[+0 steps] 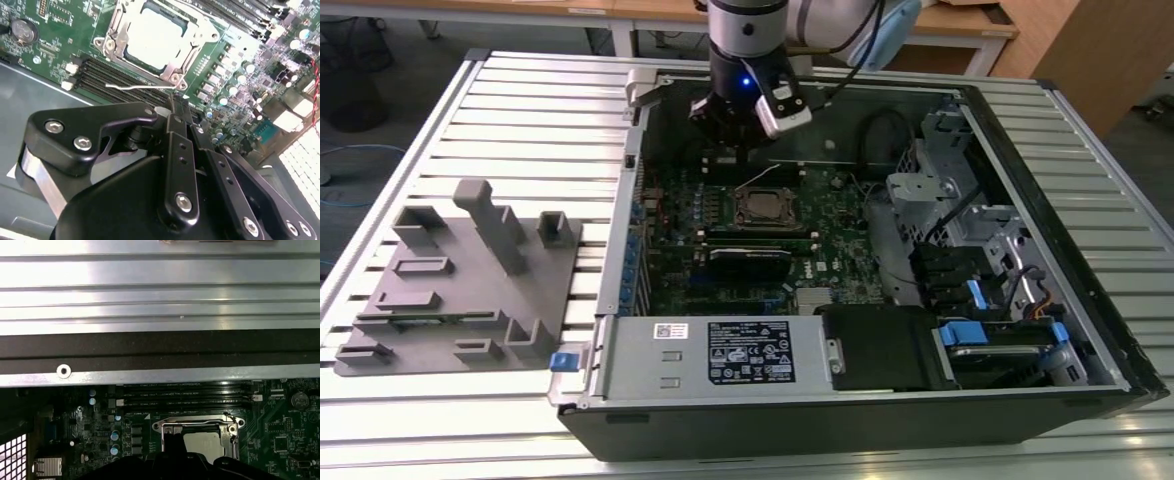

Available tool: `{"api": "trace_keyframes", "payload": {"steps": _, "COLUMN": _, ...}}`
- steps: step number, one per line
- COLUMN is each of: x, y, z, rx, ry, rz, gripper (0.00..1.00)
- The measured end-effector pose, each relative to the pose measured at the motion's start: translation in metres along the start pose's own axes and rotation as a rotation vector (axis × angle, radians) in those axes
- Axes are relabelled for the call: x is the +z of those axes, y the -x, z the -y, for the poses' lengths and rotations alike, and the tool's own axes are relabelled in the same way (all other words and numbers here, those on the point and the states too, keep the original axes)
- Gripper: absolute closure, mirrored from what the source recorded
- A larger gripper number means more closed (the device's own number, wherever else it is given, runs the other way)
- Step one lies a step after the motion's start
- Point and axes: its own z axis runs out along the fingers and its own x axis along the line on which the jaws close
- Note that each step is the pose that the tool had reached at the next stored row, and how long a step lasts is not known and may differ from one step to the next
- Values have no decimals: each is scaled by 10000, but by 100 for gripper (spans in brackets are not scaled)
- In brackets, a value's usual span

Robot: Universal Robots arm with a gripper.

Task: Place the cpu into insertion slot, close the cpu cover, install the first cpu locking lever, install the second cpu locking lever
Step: 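Install the first cpu locking lever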

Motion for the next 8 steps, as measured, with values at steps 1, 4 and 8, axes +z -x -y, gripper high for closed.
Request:
{"api": "trace_keyframes", "payload": {"steps": 1, "x": 0, "y": 0, "z": 5, "rx": 6, "ry": 120, "rz": -6, "gripper": 89}}
{"api": "trace_keyframes", "payload": {"steps": 4, "x": 2, "y": 4, "z": 32, "rx": 26, "ry": 504, "rz": -25, "gripper": 89}}
{"api": "trace_keyframes", "payload": {"steps": 8, "x": 11, "y": 14, "z": 70, "rx": 44, "ry": 848, "rz": -40, "gripper": 89}}
